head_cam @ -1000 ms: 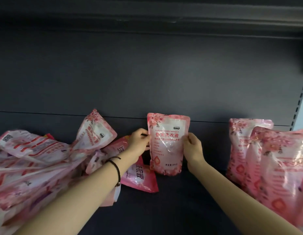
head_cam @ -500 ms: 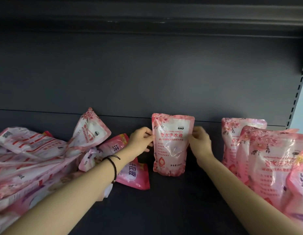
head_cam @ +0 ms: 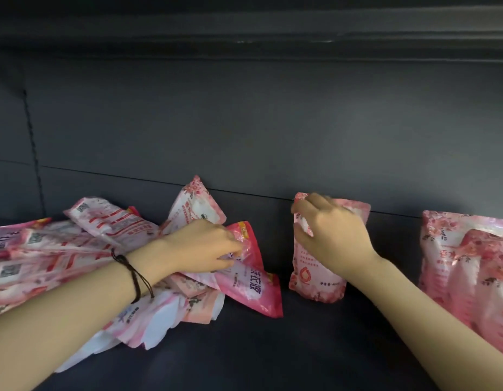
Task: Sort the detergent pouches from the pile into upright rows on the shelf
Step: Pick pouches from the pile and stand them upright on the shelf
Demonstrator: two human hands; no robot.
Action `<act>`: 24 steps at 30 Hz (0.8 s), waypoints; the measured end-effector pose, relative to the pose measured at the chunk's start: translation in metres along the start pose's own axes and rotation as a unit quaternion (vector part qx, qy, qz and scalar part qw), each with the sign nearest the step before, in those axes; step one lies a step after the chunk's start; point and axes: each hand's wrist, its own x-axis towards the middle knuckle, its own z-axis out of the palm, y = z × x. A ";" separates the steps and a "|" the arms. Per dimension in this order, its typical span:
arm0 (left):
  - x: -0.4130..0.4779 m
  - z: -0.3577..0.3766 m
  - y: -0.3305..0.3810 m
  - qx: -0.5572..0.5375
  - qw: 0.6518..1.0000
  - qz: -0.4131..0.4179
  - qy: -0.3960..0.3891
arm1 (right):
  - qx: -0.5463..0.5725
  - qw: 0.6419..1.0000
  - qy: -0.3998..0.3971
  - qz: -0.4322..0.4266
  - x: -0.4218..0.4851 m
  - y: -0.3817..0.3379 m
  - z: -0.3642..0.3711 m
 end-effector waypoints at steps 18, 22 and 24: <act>-0.042 0.018 -0.047 -0.249 0.963 -0.102 -0.033 | 0.050 0.956 -0.275 0.087 -0.029 -0.102 0.088; -0.032 0.020 -0.047 -0.379 0.917 -0.123 -0.022 | 0.123 0.941 -0.250 0.194 -0.021 -0.098 0.091; -0.028 0.022 -0.047 -0.409 0.903 -0.134 -0.019 | 0.158 0.929 -0.241 0.232 -0.014 -0.091 0.089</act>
